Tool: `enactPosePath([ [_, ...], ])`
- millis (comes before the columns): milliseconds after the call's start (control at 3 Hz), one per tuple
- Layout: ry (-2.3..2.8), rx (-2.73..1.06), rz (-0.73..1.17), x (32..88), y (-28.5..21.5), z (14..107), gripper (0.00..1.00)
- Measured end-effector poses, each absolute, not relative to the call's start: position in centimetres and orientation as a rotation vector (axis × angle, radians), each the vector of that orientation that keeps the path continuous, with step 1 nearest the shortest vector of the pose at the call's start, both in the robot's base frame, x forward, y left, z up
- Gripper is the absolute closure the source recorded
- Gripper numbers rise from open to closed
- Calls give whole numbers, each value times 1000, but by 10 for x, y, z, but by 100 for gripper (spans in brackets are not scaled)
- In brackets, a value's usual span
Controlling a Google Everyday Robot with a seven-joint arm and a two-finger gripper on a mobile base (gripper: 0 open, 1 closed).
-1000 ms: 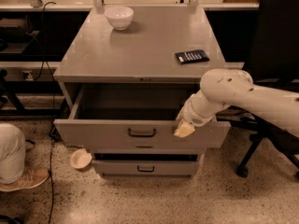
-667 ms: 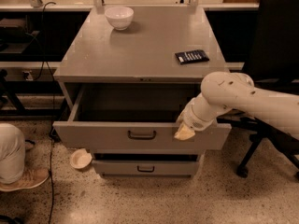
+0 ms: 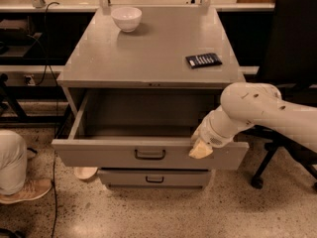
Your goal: Open top drawer
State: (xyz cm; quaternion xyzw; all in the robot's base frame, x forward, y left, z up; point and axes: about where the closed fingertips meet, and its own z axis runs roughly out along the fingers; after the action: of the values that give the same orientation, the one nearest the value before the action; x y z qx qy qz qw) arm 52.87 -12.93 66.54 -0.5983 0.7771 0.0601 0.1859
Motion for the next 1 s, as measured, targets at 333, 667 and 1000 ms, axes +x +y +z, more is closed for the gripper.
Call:
enactPosePath([
  [333, 2216, -1676, 175, 501, -131, 664, 100],
  [667, 2230, -1672, 178, 489, -131, 663, 100],
  [1000, 2232, -1669, 178, 486, -132, 663, 100],
])
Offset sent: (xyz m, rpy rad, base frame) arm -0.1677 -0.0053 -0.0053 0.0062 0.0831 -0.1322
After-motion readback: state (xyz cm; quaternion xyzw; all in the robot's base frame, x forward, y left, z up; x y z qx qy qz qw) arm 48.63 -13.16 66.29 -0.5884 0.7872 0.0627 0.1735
